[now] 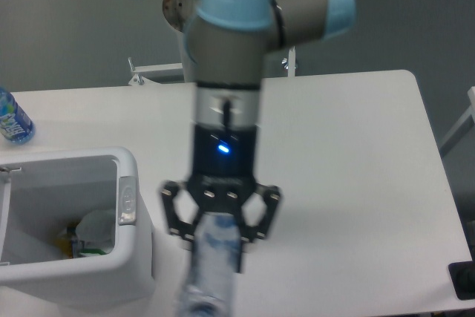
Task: Place the trash in the trash can
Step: 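Lift the bottle and carry it over the trash bin, then lower the bottle into the bin and open the gripper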
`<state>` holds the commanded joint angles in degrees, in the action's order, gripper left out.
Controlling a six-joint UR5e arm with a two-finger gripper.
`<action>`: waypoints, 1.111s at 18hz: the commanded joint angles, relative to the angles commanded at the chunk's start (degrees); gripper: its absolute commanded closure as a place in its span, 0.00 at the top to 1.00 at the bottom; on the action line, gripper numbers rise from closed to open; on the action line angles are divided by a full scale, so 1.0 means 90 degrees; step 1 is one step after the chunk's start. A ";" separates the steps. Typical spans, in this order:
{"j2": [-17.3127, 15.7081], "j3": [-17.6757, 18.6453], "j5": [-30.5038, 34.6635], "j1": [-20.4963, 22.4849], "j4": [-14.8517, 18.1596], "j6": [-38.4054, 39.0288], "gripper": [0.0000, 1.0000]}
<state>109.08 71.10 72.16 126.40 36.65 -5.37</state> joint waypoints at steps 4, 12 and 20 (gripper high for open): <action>-0.0176 0.0331 0.0078 -0.0655 0.0010 0.0226 0.59; -0.0176 0.0899 0.0068 -0.1134 0.0010 0.0216 1.00; -0.0489 0.0850 0.0117 -0.0462 0.0039 0.0206 1.00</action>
<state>104.68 78.75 73.21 122.24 37.00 -3.52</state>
